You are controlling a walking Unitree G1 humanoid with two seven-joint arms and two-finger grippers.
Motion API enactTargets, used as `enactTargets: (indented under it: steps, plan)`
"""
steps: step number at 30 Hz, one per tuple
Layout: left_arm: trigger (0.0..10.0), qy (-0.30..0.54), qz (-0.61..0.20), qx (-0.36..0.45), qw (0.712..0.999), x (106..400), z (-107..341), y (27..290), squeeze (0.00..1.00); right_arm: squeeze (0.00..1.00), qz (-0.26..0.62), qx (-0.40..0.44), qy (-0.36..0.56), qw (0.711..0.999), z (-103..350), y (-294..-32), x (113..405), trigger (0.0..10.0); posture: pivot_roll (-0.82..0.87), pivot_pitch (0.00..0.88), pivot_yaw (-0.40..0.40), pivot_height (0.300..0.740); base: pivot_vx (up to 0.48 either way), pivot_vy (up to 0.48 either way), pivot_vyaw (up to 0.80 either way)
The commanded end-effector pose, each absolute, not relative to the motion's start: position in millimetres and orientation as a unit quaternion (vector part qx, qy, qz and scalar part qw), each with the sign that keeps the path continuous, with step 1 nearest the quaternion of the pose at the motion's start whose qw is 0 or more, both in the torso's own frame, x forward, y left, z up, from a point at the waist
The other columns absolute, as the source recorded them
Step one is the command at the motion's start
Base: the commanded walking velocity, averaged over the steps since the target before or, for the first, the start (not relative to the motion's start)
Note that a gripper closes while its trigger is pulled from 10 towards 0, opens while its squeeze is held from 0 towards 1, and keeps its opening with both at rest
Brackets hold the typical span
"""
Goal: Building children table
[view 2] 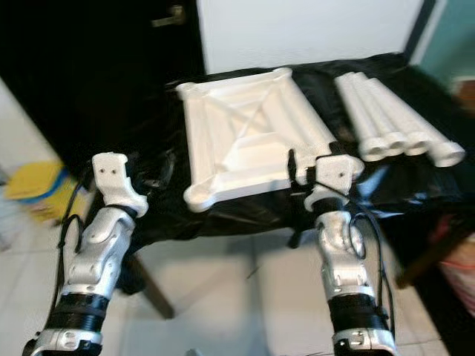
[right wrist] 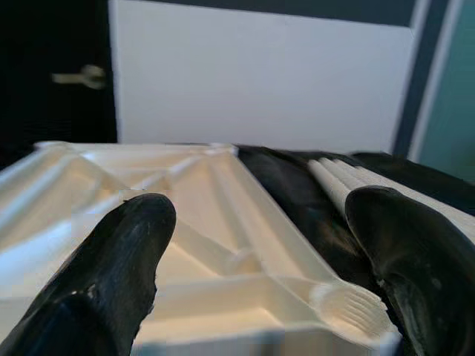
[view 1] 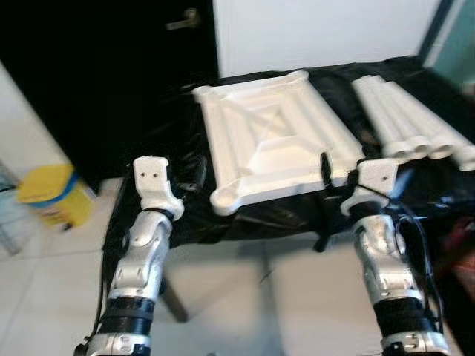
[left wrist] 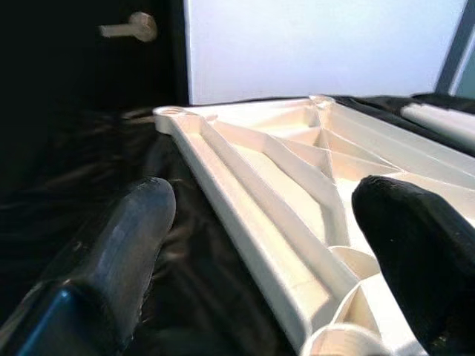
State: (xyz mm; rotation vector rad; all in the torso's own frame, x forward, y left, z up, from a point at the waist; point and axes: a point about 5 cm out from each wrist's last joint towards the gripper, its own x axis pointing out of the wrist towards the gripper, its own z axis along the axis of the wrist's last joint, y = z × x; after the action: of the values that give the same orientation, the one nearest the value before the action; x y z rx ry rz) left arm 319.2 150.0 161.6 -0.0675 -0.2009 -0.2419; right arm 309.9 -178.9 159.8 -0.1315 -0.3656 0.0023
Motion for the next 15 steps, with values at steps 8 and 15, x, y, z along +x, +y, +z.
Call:
enactTargets:
  steps: [8,15]
  plan:
    - [10.0,-0.096,-0.132,-0.024,0.986,322.9,161.7,143.3,0.0,0.0,-0.014,-0.066,-0.176,0.982,159.8,-184.3,309.5,10.0,-0.12,0.0,0.085,0.74,0.0,0.0,-0.8]
    - [10.0,-0.097,-0.145,-0.024,0.984,323.6,162.5,140.5,0.0,0.0,-0.013,-0.067,-0.185,0.98,161.5,-184.6,308.0,10.0,-0.12,0.0,0.086,0.74,0.0,0.0,-0.11]
